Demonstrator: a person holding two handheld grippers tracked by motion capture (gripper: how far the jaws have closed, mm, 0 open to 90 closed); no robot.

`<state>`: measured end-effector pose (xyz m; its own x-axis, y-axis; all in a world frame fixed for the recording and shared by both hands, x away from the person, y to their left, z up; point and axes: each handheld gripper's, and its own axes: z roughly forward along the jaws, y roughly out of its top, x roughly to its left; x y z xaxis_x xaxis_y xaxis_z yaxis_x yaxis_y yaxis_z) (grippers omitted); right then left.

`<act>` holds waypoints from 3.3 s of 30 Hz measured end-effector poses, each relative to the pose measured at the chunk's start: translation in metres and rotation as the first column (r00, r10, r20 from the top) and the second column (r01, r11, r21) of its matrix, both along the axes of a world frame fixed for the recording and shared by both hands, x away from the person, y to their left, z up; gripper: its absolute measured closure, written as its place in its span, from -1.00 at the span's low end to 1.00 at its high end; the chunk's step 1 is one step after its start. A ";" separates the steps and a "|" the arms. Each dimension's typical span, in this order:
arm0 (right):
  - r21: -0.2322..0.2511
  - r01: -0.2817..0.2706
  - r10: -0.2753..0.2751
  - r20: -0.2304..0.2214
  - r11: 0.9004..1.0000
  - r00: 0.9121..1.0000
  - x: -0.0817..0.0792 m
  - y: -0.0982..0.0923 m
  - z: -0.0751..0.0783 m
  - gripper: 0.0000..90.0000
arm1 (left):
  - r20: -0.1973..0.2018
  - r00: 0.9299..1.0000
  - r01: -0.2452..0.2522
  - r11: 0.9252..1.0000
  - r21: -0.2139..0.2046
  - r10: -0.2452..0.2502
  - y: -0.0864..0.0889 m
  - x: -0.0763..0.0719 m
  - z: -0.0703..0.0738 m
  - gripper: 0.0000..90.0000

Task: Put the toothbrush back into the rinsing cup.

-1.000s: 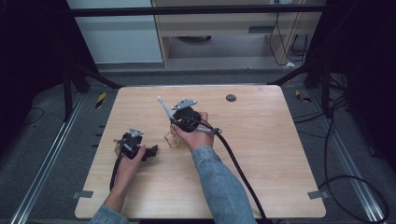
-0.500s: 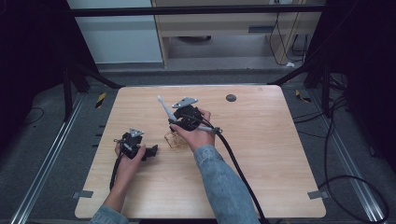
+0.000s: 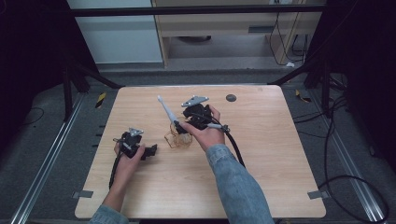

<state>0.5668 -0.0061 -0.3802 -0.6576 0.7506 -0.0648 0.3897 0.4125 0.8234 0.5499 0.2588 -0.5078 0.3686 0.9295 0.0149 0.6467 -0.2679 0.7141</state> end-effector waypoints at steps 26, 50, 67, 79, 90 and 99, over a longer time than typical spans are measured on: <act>-0.051 0.092 -0.092 -0.003 0.994 0.996 -0.013 -0.065 0.011 -0.79 | -0.003 1.000 -0.003 1.000 0.003 0.003 0.000 0.002 0.000 -1.00; -0.100 0.172 -0.177 -0.046 0.980 0.983 -0.025 -0.122 -0.010 -0.78 | -0.002 1.000 0.000 1.000 0.003 0.000 0.001 0.001 0.000 -1.00; -0.119 0.218 -0.229 -0.080 0.969 0.970 -0.031 -0.149 -0.036 -0.78 | -0.002 1.000 0.001 1.000 0.005 -0.001 0.001 0.001 0.000 -1.00; -0.103 0.299 -0.311 -0.129 0.949 0.942 -0.031 -0.181 -0.067 -0.75 | -0.002 1.000 0.001 1.000 0.005 -0.001 0.001 0.001 0.000 -1.00; -0.103 0.344 -0.358 -0.197 0.933 0.913 -0.019 -0.189 -0.097 -0.74 | -0.002 1.000 0.002 1.000 0.005 -0.002 0.001 0.001 0.000 -1.00; -0.020 0.435 -0.430 -0.205 0.900 0.879 -0.008 -0.198 -0.109 -0.70 | -0.002 1.000 0.003 1.000 0.004 -0.003 0.001 0.001 0.000 -1.00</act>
<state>0.5593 -0.2036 -0.4895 -0.2640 0.9629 0.0563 0.6815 0.1449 0.7173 0.5509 0.2600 -0.5077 0.3714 0.9283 0.0182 0.6472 -0.2728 0.7118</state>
